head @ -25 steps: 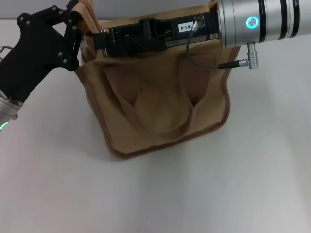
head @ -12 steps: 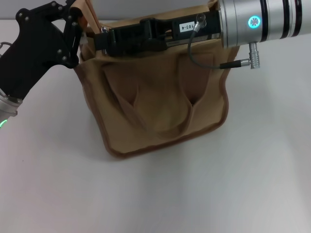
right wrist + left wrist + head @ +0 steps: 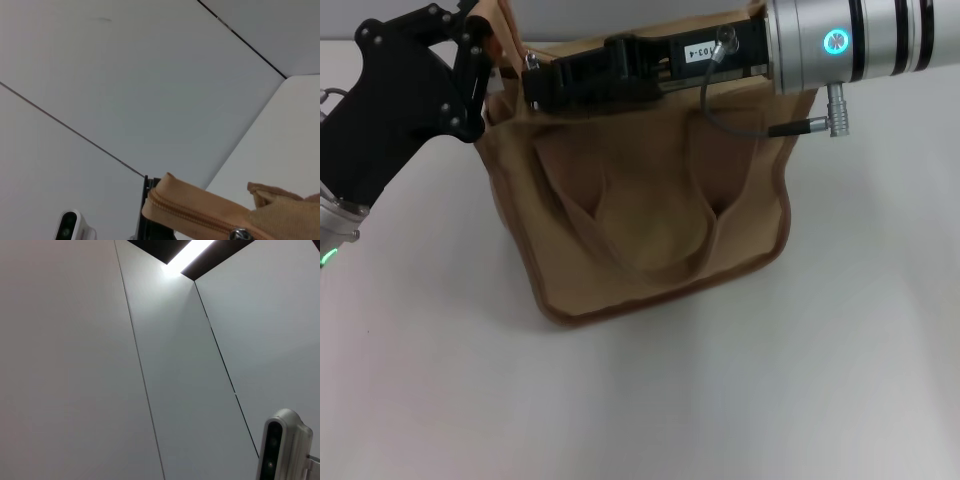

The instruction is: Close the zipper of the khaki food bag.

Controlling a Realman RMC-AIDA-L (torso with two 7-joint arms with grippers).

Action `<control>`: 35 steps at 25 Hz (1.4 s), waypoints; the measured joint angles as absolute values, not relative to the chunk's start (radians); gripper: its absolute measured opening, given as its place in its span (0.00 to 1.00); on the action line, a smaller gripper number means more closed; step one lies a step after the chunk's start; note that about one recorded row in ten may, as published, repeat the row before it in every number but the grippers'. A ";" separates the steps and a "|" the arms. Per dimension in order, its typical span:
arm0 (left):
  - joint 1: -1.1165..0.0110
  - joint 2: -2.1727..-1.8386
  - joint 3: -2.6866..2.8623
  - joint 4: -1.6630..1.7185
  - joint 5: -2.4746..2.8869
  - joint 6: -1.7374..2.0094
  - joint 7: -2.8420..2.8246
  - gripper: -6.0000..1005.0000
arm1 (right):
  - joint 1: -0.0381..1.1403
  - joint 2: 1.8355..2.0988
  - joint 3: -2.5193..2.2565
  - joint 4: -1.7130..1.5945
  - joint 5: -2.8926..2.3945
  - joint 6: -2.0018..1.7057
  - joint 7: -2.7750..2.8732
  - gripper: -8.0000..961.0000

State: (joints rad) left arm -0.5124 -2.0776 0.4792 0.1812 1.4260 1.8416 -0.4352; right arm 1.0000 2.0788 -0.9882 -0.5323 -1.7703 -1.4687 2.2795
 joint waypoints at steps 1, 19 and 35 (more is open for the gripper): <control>-0.512 -2.078 0.480 0.181 1.426 1.842 -0.435 0.02 | 1.002 2.079 -0.990 -0.532 -1.770 -1.467 2.279 0.40; -0.526 -2.079 0.483 0.169 1.428 1.844 -0.434 0.02 | 1.030 2.086 -1.028 -0.527 -1.762 -1.414 2.279 0.29; -0.537 -2.079 0.470 0.164 1.431 1.852 -0.441 0.02 | 1.002 2.084 -1.028 -0.537 -1.739 -1.424 2.260 0.29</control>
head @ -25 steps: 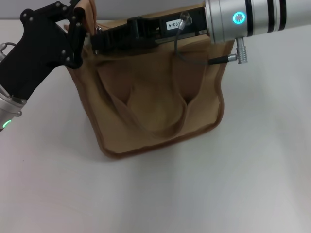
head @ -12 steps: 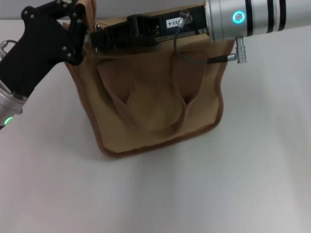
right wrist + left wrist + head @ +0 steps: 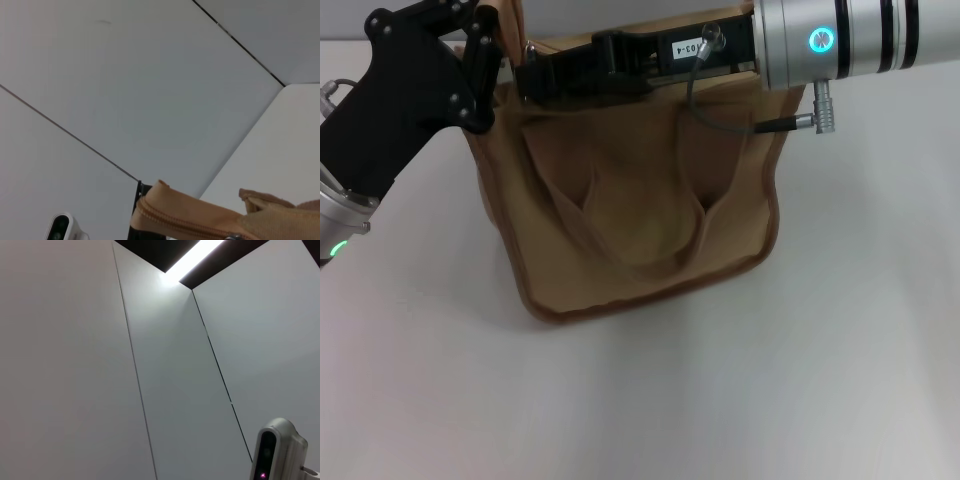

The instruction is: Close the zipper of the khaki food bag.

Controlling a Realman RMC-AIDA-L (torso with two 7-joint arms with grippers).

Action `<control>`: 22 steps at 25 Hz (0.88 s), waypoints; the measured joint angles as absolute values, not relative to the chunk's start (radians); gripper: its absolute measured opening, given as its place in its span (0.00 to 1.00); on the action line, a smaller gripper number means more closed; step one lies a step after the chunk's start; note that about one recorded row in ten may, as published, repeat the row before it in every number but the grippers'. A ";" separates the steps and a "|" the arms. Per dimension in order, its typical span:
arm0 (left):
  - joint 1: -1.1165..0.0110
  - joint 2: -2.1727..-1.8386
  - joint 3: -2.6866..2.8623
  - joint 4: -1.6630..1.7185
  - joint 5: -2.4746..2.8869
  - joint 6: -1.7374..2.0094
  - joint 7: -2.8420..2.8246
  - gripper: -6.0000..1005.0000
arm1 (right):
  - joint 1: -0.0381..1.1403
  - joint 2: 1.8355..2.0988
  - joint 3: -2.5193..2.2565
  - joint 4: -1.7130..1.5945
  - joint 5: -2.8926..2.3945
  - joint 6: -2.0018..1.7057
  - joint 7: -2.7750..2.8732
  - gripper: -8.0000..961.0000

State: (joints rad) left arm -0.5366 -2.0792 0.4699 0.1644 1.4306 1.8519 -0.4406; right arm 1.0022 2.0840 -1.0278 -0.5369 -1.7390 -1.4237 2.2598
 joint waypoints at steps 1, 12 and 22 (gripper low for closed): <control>-0.538 -2.079 0.470 0.163 1.431 1.851 -0.440 0.02 | 1.002 2.084 -1.028 -0.537 -1.739 -1.423 2.257 0.29; -0.541 -2.080 0.468 0.157 1.430 1.855 -0.445 0.02 | 1.014 2.086 -1.028 -0.533 -1.737 -1.408 2.254 0.25; -0.538 -2.080 0.451 0.142 1.417 1.836 -0.436 0.02 | 1.007 2.086 -1.028 -0.533 -1.718 -1.404 2.256 0.17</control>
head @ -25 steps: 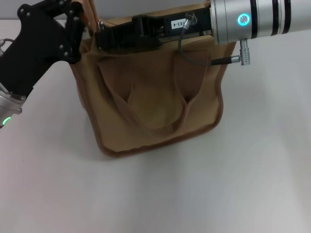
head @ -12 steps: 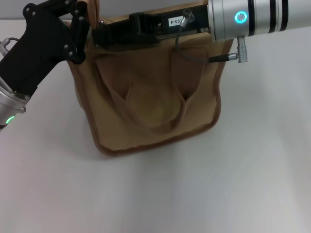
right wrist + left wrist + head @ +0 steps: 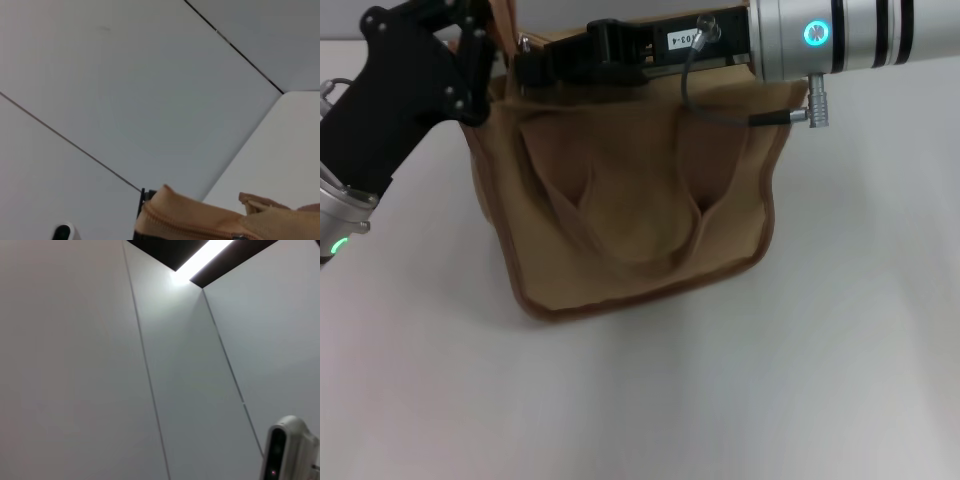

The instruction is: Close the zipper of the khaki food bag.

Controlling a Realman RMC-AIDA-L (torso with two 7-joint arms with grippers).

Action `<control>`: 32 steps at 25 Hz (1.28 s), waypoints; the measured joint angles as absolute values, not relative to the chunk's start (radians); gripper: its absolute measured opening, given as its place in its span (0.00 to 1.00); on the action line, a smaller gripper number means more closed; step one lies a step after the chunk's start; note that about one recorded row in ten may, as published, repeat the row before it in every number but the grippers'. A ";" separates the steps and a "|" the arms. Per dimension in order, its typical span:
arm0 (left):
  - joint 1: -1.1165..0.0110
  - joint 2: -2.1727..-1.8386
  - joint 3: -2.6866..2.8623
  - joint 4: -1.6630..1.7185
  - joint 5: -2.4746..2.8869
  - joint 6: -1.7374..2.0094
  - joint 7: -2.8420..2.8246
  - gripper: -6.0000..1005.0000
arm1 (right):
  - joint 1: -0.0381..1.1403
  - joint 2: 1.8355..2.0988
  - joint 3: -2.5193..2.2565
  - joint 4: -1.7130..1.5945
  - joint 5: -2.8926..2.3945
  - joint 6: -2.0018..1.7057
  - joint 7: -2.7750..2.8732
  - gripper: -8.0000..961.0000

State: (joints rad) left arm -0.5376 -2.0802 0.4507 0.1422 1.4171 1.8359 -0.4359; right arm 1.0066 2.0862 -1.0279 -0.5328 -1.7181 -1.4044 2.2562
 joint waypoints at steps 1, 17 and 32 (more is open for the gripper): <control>-0.535 -2.080 0.443 0.142 1.414 1.834 -0.436 0.02 | 1.004 2.086 -1.028 -0.535 -1.714 -1.406 2.255 0.17; -0.530 -2.079 0.433 0.132 1.423 1.856 -0.444 0.02 | 1.009 2.085 -1.055 -0.529 -1.716 -1.393 2.225 0.25; -0.535 -2.080 0.433 0.126 1.423 1.858 -0.438 0.02 | 1.014 2.086 -1.056 -0.528 -1.718 -1.373 2.238 0.13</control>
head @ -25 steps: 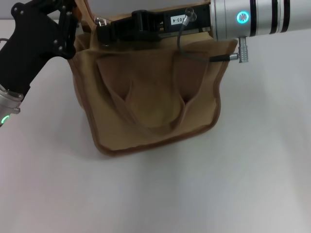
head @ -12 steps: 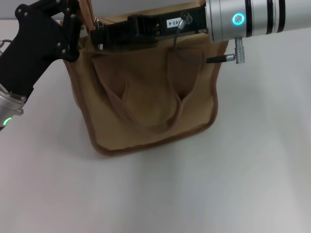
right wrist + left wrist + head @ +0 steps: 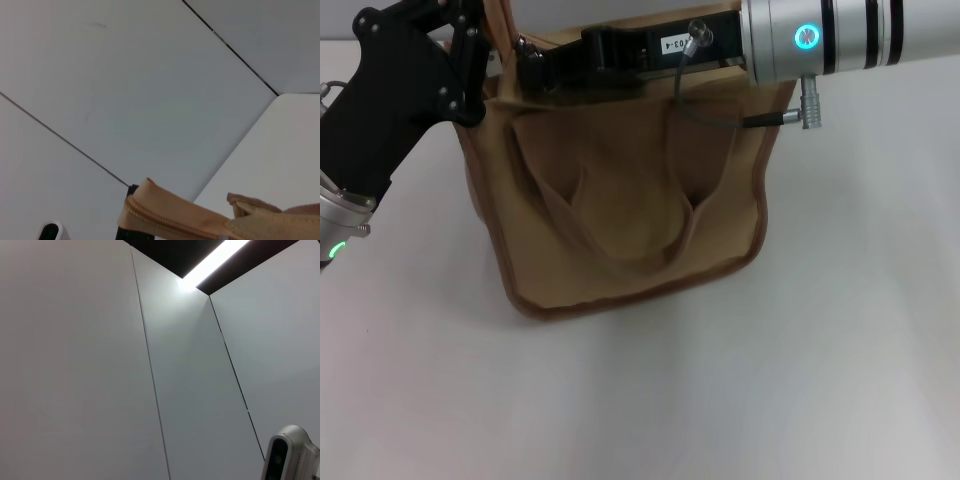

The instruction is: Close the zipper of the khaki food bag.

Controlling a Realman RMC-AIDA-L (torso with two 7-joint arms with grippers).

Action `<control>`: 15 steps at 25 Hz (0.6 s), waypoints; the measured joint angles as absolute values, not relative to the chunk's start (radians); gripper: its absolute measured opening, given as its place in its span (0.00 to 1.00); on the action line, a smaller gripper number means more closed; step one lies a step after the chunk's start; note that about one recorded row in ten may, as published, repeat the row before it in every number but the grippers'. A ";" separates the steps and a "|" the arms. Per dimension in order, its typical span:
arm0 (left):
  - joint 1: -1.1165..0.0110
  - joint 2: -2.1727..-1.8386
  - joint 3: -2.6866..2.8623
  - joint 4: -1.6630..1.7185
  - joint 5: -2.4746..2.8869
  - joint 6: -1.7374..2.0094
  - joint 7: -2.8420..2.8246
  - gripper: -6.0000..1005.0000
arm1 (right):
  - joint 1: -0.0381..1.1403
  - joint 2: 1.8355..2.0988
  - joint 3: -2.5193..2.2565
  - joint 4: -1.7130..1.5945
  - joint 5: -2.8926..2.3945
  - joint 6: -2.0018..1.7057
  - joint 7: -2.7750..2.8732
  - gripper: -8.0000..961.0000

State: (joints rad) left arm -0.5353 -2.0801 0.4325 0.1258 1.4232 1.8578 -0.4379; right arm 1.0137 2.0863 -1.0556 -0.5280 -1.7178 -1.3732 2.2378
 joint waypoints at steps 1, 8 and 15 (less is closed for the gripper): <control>-0.535 -2.080 0.433 0.126 1.423 1.858 -0.438 0.02 | 1.014 2.086 -1.056 -0.528 -1.719 -1.375 2.238 0.10; -0.533 -2.080 0.426 0.126 1.419 1.859 -0.444 0.02 | 1.000 2.086 -1.055 -0.536 -1.715 -1.388 2.232 0.05; -0.516 -2.077 0.381 0.122 1.415 1.814 -0.444 0.02 | 0.940 2.081 -1.048 -0.592 -1.714 -1.416 2.227 0.02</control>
